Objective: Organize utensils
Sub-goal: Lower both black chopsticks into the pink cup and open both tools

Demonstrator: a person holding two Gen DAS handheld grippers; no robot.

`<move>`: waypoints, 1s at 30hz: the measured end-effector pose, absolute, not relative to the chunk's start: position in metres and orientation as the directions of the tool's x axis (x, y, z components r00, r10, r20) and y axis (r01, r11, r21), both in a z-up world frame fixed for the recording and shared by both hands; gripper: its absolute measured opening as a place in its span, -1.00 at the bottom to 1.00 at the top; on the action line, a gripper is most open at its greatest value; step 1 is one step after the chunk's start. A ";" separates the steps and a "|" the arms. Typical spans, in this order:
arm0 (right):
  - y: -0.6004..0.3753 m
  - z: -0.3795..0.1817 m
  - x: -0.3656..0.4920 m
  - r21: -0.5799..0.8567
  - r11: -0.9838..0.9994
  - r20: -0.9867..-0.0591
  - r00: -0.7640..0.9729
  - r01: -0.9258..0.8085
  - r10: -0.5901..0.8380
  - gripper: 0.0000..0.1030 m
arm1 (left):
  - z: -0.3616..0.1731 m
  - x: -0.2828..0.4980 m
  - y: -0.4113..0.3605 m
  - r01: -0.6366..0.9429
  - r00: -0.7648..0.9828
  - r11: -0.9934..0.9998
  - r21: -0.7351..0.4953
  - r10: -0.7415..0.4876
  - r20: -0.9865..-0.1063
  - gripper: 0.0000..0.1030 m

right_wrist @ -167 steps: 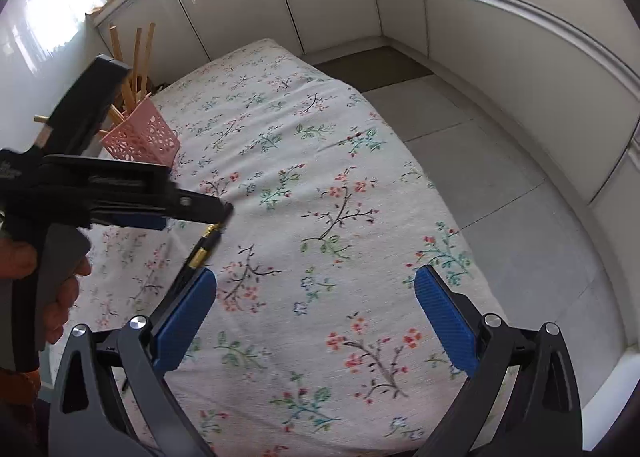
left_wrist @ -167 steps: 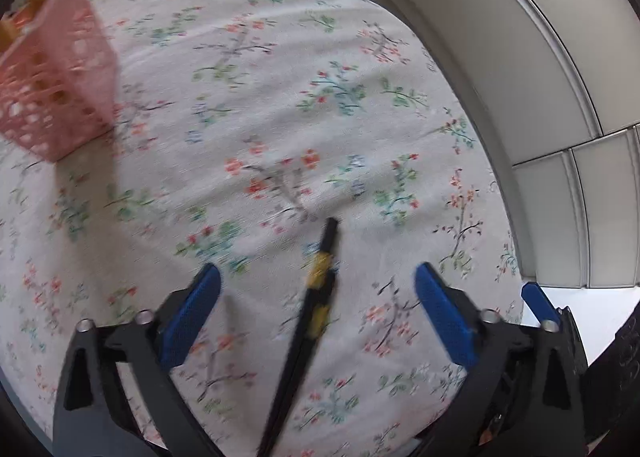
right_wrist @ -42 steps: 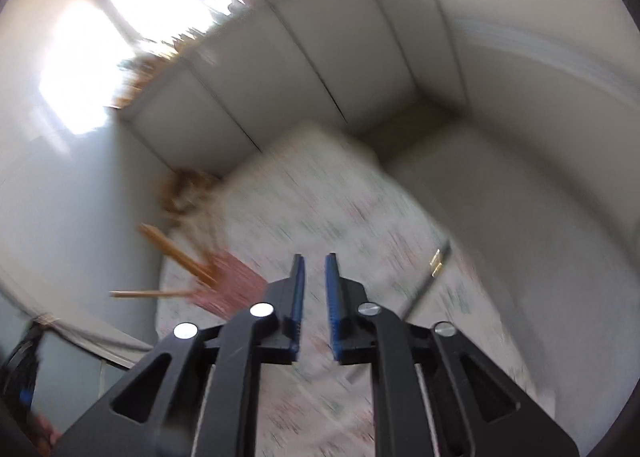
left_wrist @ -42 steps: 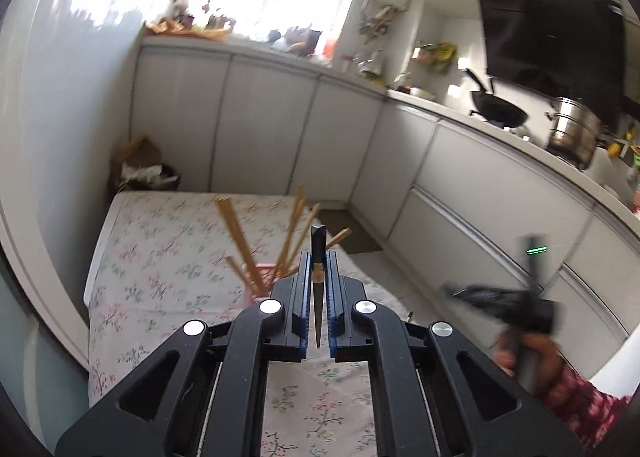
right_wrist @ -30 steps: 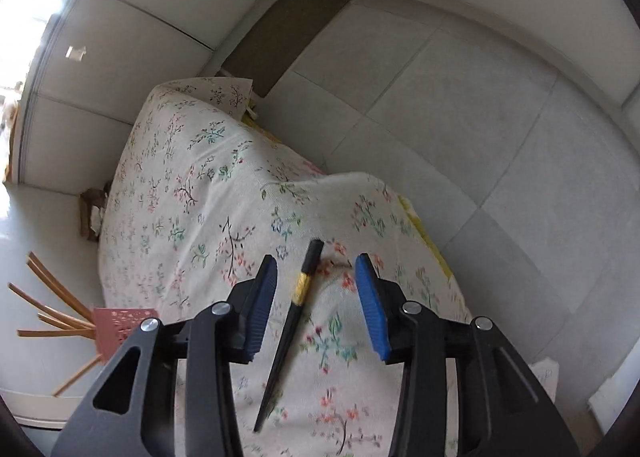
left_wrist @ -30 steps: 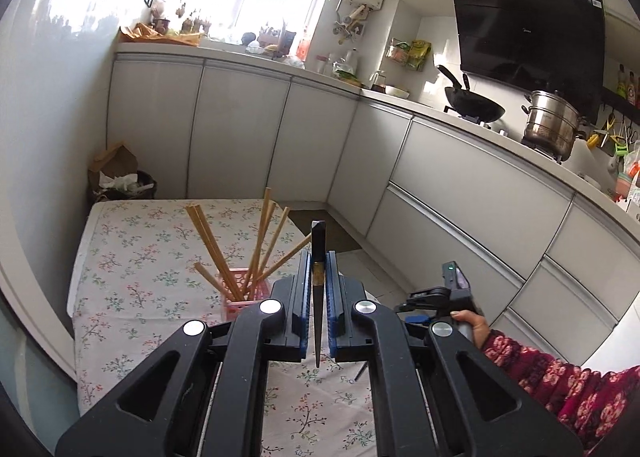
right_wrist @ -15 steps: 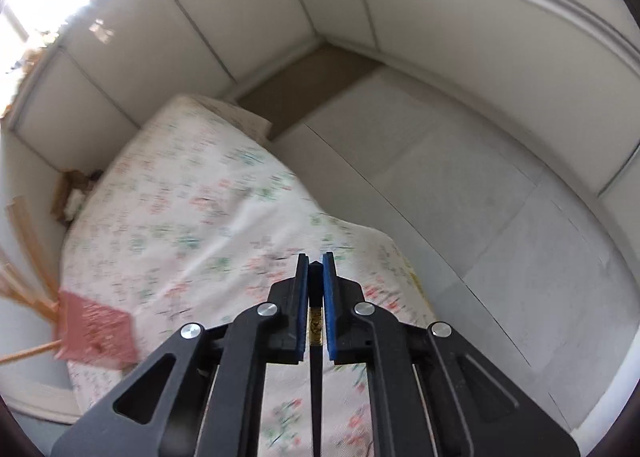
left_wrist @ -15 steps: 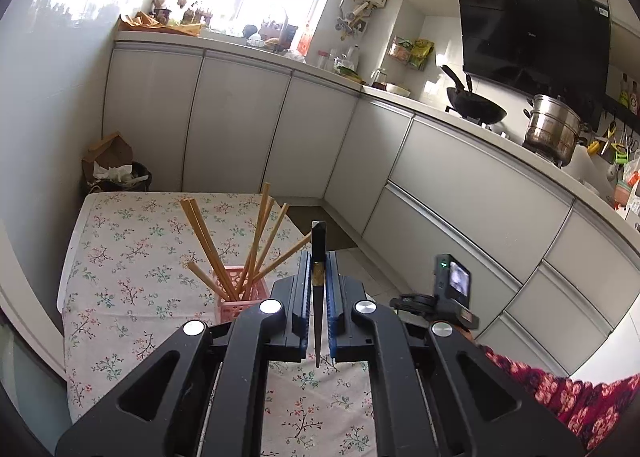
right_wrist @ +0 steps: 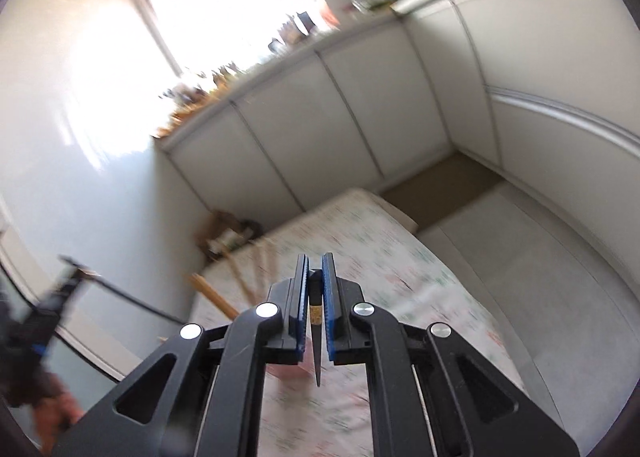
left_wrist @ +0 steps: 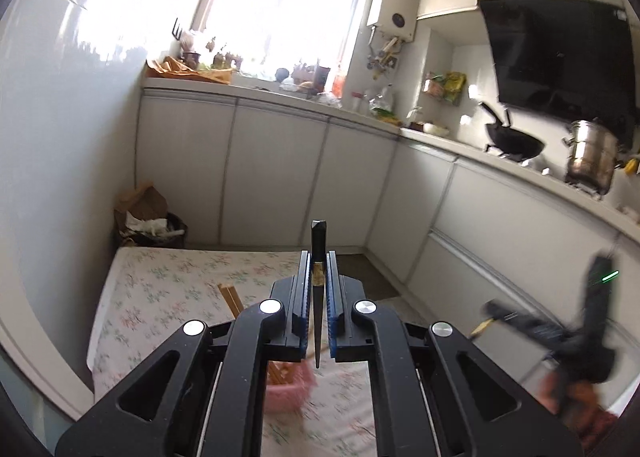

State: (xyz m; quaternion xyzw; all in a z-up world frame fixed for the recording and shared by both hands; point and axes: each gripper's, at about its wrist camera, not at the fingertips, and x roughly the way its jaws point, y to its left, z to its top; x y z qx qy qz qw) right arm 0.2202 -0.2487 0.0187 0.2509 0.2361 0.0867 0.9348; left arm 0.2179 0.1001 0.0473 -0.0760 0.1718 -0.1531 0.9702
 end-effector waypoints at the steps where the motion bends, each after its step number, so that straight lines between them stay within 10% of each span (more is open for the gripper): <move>1: -0.245 0.025 0.222 0.508 0.859 -0.385 0.876 -0.061 0.290 -0.86 | 0.042 0.226 0.097 0.261 0.895 0.947 -0.188 -0.310 -0.320 -0.88; 9: -0.222 0.044 0.237 0.522 0.842 -0.333 0.878 -0.131 0.344 -0.86 | -0.010 0.268 0.082 0.203 0.850 0.963 -0.175 -0.262 -0.458 -0.75; 11: -0.216 0.047 0.239 0.522 0.841 -0.324 0.879 -0.141 0.349 -0.86 | -0.006 0.255 0.090 0.186 0.875 0.965 -0.187 -0.249 -0.415 -0.39; 26: -0.126 0.006 0.286 0.344 0.917 -0.345 0.881 -0.202 0.324 -0.85 | 0.024 0.206 0.145 0.092 0.940 0.957 -0.274 -0.174 -0.293 0.18; 30: -0.120 -0.007 0.279 0.343 0.919 -0.355 0.879 -0.193 0.317 -0.53 | 0.026 0.199 0.149 0.047 0.951 0.971 -0.236 -0.116 -0.287 0.51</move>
